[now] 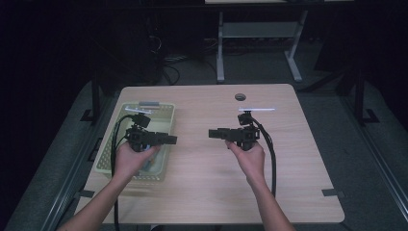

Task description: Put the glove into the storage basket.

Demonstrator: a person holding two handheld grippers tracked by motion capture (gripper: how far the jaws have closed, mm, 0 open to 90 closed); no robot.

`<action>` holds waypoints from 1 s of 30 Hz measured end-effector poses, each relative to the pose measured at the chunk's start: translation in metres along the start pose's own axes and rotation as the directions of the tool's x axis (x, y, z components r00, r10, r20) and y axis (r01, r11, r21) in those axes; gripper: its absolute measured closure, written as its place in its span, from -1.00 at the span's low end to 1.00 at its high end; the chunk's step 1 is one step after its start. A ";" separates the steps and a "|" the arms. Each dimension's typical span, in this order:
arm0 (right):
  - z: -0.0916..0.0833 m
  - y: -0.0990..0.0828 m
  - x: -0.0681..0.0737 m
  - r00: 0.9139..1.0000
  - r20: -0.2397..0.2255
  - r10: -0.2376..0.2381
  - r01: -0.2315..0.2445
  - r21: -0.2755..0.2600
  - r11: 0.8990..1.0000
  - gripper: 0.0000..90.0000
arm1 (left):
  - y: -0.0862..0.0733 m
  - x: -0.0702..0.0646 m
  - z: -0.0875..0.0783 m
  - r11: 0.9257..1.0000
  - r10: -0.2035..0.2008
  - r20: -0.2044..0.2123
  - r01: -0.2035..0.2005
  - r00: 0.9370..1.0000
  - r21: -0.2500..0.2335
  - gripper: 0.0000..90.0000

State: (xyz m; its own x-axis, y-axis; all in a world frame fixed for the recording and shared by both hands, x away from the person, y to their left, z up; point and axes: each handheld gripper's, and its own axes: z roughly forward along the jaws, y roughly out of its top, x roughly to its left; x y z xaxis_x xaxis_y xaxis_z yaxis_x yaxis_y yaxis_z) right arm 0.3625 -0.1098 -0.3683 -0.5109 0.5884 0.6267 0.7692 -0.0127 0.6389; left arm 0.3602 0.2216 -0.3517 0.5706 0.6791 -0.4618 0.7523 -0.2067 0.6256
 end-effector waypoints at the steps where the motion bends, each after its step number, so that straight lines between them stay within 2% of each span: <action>1: -0.001 0.000 -0.001 1.000 0.002 0.003 -0.003 -0.003 1.000 -0.01 | 0.000 -0.001 0.001 1.000 0.005 0.006 -0.005 1.000 0.004 -0.07; 10: -0.018 -0.006 -0.012 0.999 0.027 0.023 -0.023 -0.025 0.999 -0.06 | 0.002 -0.015 0.011 1.000 0.029 0.036 -0.029 0.999 0.004 -0.10; 11: -0.020 -0.008 -0.014 0.999 0.031 0.030 -0.029 -0.024 0.999 -0.06 | 0.002 -0.017 0.012 1.000 0.023 0.040 -0.023 0.999 0.000 -0.10; 14: -0.026 -0.010 -0.019 0.998 0.043 0.037 -0.036 -0.032 0.999 -0.08 | 0.001 -0.021 0.016 0.999 0.040 0.051 -0.041 0.998 0.010 -0.10; 30: -0.051 -0.024 -0.041 0.994 0.086 0.073 -0.068 -0.061 0.996 -0.13 | 0.000 -0.041 0.035 0.997 0.071 0.090 -0.074 0.993 0.027 -0.11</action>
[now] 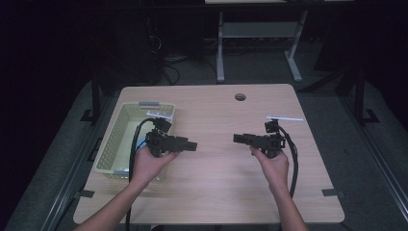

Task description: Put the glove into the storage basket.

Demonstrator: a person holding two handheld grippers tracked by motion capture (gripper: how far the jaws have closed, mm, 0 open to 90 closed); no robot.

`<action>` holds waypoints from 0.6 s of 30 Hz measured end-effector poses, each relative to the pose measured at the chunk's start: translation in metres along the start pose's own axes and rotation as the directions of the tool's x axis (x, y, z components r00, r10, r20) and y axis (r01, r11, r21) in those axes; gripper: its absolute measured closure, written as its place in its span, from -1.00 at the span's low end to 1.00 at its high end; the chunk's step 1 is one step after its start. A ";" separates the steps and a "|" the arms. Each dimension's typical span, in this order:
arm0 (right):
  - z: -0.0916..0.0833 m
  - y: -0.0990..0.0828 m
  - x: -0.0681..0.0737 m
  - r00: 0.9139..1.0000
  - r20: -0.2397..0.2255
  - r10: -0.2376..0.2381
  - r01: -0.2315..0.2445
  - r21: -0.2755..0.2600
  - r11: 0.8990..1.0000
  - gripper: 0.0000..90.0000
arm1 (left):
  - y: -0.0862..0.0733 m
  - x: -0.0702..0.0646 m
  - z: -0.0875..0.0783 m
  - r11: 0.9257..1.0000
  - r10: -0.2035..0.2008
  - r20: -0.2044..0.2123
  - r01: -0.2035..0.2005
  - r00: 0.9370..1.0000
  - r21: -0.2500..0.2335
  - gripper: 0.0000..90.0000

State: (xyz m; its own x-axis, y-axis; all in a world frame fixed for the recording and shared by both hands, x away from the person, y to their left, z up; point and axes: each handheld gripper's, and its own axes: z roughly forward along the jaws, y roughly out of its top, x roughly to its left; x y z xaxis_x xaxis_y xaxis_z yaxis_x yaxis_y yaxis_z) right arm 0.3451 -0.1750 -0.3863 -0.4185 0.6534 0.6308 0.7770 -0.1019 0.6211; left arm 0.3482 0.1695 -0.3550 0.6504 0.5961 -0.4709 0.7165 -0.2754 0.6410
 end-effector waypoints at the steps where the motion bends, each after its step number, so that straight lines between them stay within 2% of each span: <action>1: -0.001 0.000 -0.002 1.000 0.000 0.000 0.000 -0.004 1.000 -0.13 | 0.000 -0.001 0.001 1.000 -0.001 0.003 0.001 1.000 -0.004 -0.11; 12: -0.014 -0.007 -0.014 1.000 0.018 0.015 -0.015 -0.017 1.000 -0.16 | -0.004 -0.011 0.015 1.000 0.004 0.046 -0.005 0.999 0.015 -0.11; 18: -0.018 -0.012 -0.021 0.999 0.028 0.028 -0.028 -0.007 1.000 -0.19 | -0.007 -0.015 0.024 1.000 0.009 0.062 -0.011 0.998 0.027 -0.12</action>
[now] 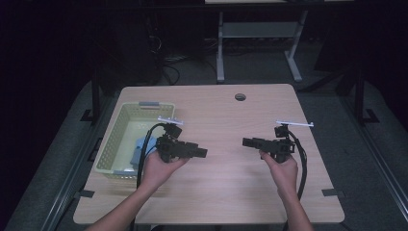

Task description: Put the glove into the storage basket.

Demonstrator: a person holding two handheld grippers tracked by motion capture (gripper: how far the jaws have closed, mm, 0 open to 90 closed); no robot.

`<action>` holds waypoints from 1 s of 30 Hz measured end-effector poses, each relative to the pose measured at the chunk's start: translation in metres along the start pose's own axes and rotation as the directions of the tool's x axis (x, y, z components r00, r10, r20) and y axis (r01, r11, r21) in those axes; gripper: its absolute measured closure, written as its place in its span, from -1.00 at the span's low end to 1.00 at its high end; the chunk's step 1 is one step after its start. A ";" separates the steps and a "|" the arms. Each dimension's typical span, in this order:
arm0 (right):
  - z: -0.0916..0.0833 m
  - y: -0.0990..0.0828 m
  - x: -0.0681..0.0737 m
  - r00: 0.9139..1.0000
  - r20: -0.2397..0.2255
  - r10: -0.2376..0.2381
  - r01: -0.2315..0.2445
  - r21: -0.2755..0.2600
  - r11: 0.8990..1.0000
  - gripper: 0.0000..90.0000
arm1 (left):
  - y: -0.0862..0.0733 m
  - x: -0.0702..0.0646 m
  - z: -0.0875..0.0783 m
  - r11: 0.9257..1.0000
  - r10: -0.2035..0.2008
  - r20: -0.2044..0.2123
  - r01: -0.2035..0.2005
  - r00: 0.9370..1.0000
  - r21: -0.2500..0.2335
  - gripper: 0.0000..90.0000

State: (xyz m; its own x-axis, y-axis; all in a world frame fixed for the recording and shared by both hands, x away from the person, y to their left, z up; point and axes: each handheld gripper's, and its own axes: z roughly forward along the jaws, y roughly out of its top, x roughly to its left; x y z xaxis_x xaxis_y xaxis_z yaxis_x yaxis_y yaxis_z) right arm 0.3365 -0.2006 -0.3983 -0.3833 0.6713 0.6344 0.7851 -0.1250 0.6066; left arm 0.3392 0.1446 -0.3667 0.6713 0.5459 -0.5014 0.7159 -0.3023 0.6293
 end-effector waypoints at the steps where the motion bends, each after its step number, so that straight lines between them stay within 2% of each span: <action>1: -0.001 0.000 -0.001 1.000 0.003 -0.001 0.001 0.001 1.000 -0.20 | -0.001 -0.001 0.001 1.000 -0.005 0.002 0.005 1.000 0.001 -0.12; 13: -0.010 -0.006 -0.013 0.999 0.032 0.009 -0.009 0.002 1.000 -0.24 | -0.009 -0.009 0.019 1.000 0.000 0.020 -0.001 1.000 0.020 -0.21; 20: -0.018 -0.015 -0.024 0.999 0.042 0.025 -0.025 0.004 1.000 -0.26 | -0.015 -0.015 0.028 0.999 0.026 0.016 -0.027 1.000 0.038 -0.26; 30: -0.029 -0.024 -0.039 0.997 0.064 0.050 -0.051 0.005 0.999 -0.27 | -0.024 -0.023 0.042 0.998 0.045 0.047 -0.047 0.998 0.043 -0.37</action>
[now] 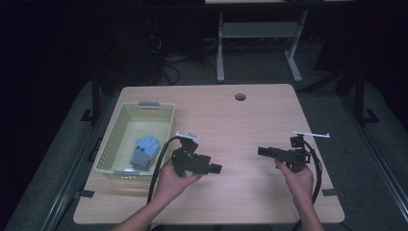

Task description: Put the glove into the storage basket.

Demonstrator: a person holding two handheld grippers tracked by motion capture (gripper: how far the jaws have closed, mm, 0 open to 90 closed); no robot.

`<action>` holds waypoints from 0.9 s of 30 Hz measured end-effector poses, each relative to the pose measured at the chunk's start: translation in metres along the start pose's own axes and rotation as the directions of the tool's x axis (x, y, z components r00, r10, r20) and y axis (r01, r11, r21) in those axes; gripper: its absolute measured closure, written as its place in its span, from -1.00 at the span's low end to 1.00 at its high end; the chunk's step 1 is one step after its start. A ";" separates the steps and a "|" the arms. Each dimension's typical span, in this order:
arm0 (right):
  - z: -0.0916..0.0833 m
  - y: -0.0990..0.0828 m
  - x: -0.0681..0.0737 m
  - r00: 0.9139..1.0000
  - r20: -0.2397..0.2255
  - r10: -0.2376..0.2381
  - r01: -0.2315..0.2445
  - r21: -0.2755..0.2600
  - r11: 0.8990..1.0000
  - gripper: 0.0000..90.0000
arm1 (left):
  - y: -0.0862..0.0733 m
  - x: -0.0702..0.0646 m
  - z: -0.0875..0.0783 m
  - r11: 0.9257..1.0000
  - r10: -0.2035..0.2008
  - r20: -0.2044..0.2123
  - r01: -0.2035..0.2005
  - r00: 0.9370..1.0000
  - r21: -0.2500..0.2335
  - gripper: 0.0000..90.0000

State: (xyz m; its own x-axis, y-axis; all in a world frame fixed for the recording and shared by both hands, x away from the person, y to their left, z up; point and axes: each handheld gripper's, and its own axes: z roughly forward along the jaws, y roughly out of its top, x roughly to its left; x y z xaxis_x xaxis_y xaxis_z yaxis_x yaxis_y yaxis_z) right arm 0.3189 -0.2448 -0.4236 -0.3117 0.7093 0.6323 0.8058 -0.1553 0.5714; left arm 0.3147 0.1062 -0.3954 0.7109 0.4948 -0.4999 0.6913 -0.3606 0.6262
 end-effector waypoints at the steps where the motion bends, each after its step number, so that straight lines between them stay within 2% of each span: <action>1: -0.001 -0.001 -0.001 1.000 0.004 -0.001 0.001 0.004 1.000 -0.28 | -0.001 -0.001 0.001 1.000 0.002 0.000 -0.002 1.000 0.003 -0.37; 9: -0.010 -0.007 -0.011 1.000 0.012 0.013 -0.013 0.000 1.000 -0.29 | -0.008 -0.005 0.011 1.000 0.025 0.002 -0.025 1.000 0.002 -0.38; 17: -0.017 -0.016 -0.019 1.000 0.012 0.017 -0.017 0.003 1.000 -0.30 | -0.016 -0.008 0.018 1.000 0.027 0.011 -0.027 1.000 -0.003 -0.39; 27: -0.027 -0.029 -0.021 1.000 -0.003 -0.007 0.007 -0.007 1.000 -0.33 | -0.030 -0.011 0.029 0.998 0.058 0.000 -0.058 0.998 -0.009 -0.39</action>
State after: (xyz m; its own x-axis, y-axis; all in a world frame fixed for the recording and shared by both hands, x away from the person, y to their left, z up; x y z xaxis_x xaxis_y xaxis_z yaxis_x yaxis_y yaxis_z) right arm 0.2891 -0.2737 -0.4395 -0.3183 0.7083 0.6300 0.8000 -0.1559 0.5794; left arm 0.2898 0.0879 -0.4260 0.7495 0.4729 -0.4632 0.6480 -0.3810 0.6595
